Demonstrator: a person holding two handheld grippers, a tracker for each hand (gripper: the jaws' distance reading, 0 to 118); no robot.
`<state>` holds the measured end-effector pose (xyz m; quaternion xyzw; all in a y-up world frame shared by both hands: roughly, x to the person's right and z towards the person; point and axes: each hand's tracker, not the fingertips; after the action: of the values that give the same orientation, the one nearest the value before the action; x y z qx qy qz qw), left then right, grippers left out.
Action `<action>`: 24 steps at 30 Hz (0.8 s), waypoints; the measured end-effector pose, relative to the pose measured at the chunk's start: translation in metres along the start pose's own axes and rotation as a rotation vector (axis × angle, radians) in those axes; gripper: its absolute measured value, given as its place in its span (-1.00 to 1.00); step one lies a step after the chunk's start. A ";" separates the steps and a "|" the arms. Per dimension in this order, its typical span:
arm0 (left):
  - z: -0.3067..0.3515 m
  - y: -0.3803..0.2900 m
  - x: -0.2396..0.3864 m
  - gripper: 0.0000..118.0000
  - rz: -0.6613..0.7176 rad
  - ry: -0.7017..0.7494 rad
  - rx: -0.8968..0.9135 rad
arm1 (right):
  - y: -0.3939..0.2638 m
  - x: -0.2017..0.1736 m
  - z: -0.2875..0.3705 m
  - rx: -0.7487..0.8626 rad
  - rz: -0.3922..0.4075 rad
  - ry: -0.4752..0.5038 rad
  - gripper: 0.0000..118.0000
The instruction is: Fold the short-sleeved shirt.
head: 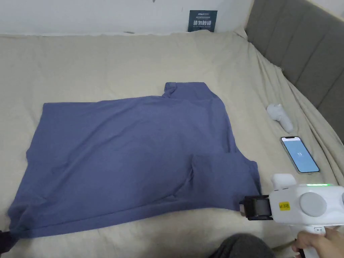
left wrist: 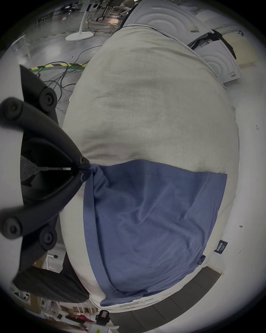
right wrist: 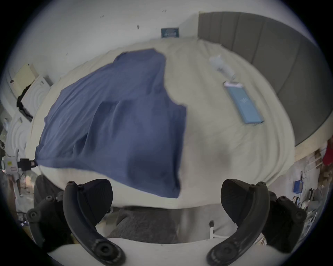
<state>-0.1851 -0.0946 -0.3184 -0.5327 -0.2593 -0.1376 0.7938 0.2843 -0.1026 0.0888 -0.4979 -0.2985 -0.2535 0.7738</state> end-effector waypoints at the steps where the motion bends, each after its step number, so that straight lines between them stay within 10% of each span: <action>1: -0.001 -0.001 0.000 -1.00 -0.003 0.003 -0.001 | 0.003 0.001 -0.007 0.006 0.009 -0.019 0.93; 2: -0.002 -0.001 -0.001 -1.00 0.001 0.004 0.000 | -0.005 -0.007 -0.013 -0.015 0.050 -0.052 0.72; 3: -0.002 0.001 -0.003 -1.00 0.006 0.004 -0.002 | -0.004 -0.008 -0.016 -0.026 0.078 -0.065 0.01; 5: -0.001 0.000 -0.004 -1.00 0.015 0.000 -0.001 | -0.001 -0.006 -0.014 -0.008 0.096 -0.086 -0.25; 7: -0.001 0.002 -0.006 -1.00 0.013 -0.002 -0.002 | -0.006 -0.006 -0.005 -0.004 0.102 -0.054 -0.97; 24: 0.035 0.044 -0.005 -1.00 -0.024 -0.016 0.088 | 0.031 -0.019 0.046 0.165 0.097 -0.049 -0.97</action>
<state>-0.1768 -0.0454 -0.3446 -0.4952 -0.2778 -0.1314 0.8126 0.2833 -0.0468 0.0712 -0.4524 -0.3127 -0.1779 0.8160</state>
